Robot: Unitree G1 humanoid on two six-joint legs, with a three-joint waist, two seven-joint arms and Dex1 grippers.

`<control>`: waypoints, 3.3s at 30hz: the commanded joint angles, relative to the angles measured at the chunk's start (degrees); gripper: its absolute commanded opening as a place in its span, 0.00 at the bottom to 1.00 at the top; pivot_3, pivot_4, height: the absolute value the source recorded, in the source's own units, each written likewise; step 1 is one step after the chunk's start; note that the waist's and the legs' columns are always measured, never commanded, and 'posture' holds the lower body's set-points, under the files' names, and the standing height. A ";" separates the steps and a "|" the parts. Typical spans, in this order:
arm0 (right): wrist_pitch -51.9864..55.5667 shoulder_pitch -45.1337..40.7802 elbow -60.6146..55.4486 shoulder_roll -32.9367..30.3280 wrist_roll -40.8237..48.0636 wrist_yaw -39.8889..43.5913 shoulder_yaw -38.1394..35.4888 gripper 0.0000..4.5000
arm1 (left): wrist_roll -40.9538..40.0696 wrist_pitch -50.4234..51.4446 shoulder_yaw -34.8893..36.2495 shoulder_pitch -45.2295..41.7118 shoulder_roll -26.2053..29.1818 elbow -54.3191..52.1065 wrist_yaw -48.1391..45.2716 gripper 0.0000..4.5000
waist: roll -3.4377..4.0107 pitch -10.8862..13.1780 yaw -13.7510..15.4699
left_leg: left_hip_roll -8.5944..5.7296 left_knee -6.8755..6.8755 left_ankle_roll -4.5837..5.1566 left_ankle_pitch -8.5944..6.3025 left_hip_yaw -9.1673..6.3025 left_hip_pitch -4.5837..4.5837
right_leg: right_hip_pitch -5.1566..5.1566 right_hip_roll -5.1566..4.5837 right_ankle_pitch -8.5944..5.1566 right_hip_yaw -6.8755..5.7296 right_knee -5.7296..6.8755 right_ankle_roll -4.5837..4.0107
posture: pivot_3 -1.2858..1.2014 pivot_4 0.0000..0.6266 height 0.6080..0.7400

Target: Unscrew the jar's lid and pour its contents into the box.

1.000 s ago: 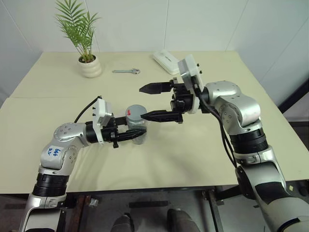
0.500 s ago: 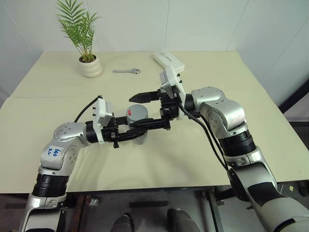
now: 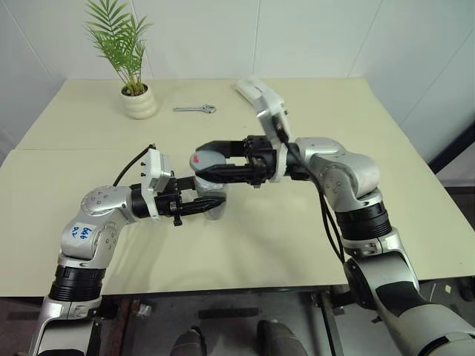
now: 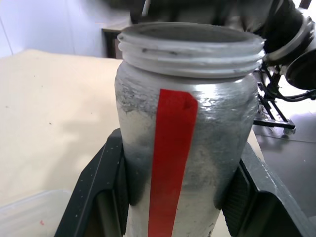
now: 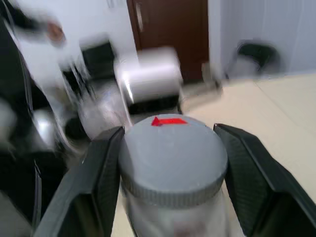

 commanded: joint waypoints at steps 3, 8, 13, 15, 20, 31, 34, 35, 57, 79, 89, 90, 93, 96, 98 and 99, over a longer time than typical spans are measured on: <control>-0.70 0.62 -3.90 -2.09 1.53 -5.05 -5.01 0.57 | -0.29 -0.46 1.24 1.25 0.80 -1.59 0.32 0.43 | 0.00 0.00 0.01 | 0.00 0.00 0.00 0.00 0.00 0.00 | 0.00 -0.01 0.00 0.01 -0.01 0.00 | 0.52 0.24 1.00; -11.88 5.91 -0.17 -6.12 -7.85 -11.07 -6.39 0.57 | -0.66 -0.63 3.06 2.66 1.49 -2.22 1.57 0.43 | -0.01 0.00 0.04 | -0.01 0.00 0.01 0.00 0.02 0.00 | 0.00 0.00 0.00 0.01 -0.03 0.00 | 0.52 0.24 1.00; -24.44 15.50 4.48 -10.92 -15.94 -12.30 -6.94 0.57 | -0.89 -0.99 5.72 3.75 2.34 -1.52 2.56 0.43 | -0.02 -0.01 0.18 | -0.02 -0.02 0.03 -0.02 0.07 -0.03 | -0.02 -0.01 0.00 0.08 -0.10 0.01 | 0.52 0.24 1.00; -29.84 18.06 6.29 -11.99 -19.42 -12.30 -5.96 0.57 | -0.81 -1.02 6.14 3.87 2.44 -1.38 2.76 0.43 | -0.02 -0.01 0.18 | -0.02 -0.04 0.04 -0.02 0.11 -0.04 | -0.06 0.00 0.00 0.11 -0.10 0.03 | 0.52 0.24 1.00; -38.51 24.46 17.32 -8.89 -19.57 -15.87 -11.20 0.57 | -1.10 -0.70 7.12 3.34 2.06 -0.47 3.77 0.43 | -0.04 -0.02 -0.29 | -0.01 -0.04 0.04 -0.02 0.32 0.06 | -0.12 0.01 0.02 0.31 -0.01 0.10 | 0.52 0.24 1.00; -44.23 24.40 31.34 -7.89 -22.18 -13.52 -10.33 0.73 | -2.05 0.34 6.71 0.21 1.25 1.24 4.61 0.43 | -0.04 -0.02 -0.40 | -0.03 0.01 0.03 0.00 0.37 0.10 | -0.10 0.01 0.09 0.41 0.01 0.19 | 0.52 0.24 1.00; -42.10 24.28 28.27 -8.35 -20.52 -12.23 -11.25 0.93 | -2.49 0.94 6.97 -0.26 1.31 1.27 5.24 0.43 | -0.04 -0.02 -0.23 | -0.04 0.01 0.03 0.00 0.37 0.07 | -0.10 0.00 0.09 0.41 -0.01 0.19 | 0.52 0.24 1.00; -41.60 24.03 26.19 -8.82 -20.09 -11.94 -11.48 0.99 | -2.62 1.18 7.13 -0.33 1.42 1.30 5.42 0.43 | -0.04 -0.02 -0.24 | -0.04 0.01 0.03 0.00 0.38 0.07 | -0.10 0.00 0.09 0.42 -0.01 0.19 | 0.52 0.24 1.00; -15.08 19.80 -10.60 -14.12 -14.28 -4.57 1.70 0.99 | 13.54 -12.38 4.77 -13.41 9.16 24.20 6.42 0.43 | -0.04 -0.01 1.46 | -0.05 0.06 0.06 -0.02 0.37 -0.11 | -0.29 0.00 0.08 0.38 0.01 0.18 | 0.52 0.24 1.00; -14.45 25.85 -10.04 -13.08 -12.49 -8.87 -1.67 0.99 | 96.45 -54.60 -28.09 -22.65 18.51 28.75 75.21 0.43 | -0.04 -0.02 1.61 | -0.06 0.53 0.16 -0.09 0.42 -0.52 | -0.52 -0.02 0.18 0.40 0.07 0.33 | 0.52 0.24 1.00; -13.53 27.05 -11.40 -11.59 -11.23 -11.32 -1.62 0.99 | 116.66 -41.75 -38.17 -30.67 16.56 37.63 88.55 0.43 | -0.04 -0.01 1.66 | -0.06 0.71 0.21 -0.12 0.41 -0.82 | -0.80 -0.01 0.18 0.38 0.22 0.35 | 0.52 0.24 1.00; -13.57 27.17 -11.47 -11.50 -11.17 -11.49 -1.56 0.99 | 117.74 -41.21 -38.70 -30.70 16.77 37.03 89.80 0.43 | -0.04 -0.01 1.66 | -0.06 0.71 0.22 -0.13 0.41 -0.82 | -0.80 -0.01 0.18 0.38 0.22 0.35 | 0.52 0.24 1.00; -13.88 27.29 -11.18 -10.95 -10.88 -12.02 -1.59 0.99 | 117.77 -41.85 -39.16 -29.73 17.08 34.57 89.14 0.43 | -0.04 -0.01 1.57 | -0.06 0.71 0.22 -0.14 0.42 -0.82 | -0.81 -0.02 0.18 0.38 0.23 0.35 | 0.52 0.24 1.00; -14.39 27.26 -10.70 -10.21 -10.81 -12.51 -1.44 0.99 | 116.72 -42.49 -38.57 -28.21 17.83 32.11 87.56 0.43 | -0.04 -0.01 1.59 | -0.06 0.74 0.21 -0.14 0.42 -0.82 | -0.81 -0.02 0.18 0.38 0.47 0.35 | 0.52 0.24 1.00; -14.58 27.44 -10.66 -9.80 -10.78 -12.65 -1.36 0.99 | 115.52 -42.65 -37.67 -27.78 18.21 32.27 85.57 0.43 | -0.04 -0.01 1.59 | -0.06 0.79 0.21 -0.14 0.42 -0.82 | -0.82 -0.02 0.18 0.39 0.48 0.35 | 0.52 0.24 1.00; -14.69 27.64 -10.72 -9.55 -10.78 -12.76 -1.34 0.99 | 115.02 -42.71 -37.18 -27.63 18.58 32.30 85.14 0.43 | -0.04 -0.01 1.56 | -0.06 0.81 0.21 -0.14 0.42 -0.81 | -0.82 -0.02 0.18 0.39 0.47 0.35 | 0.52 0.24 1.00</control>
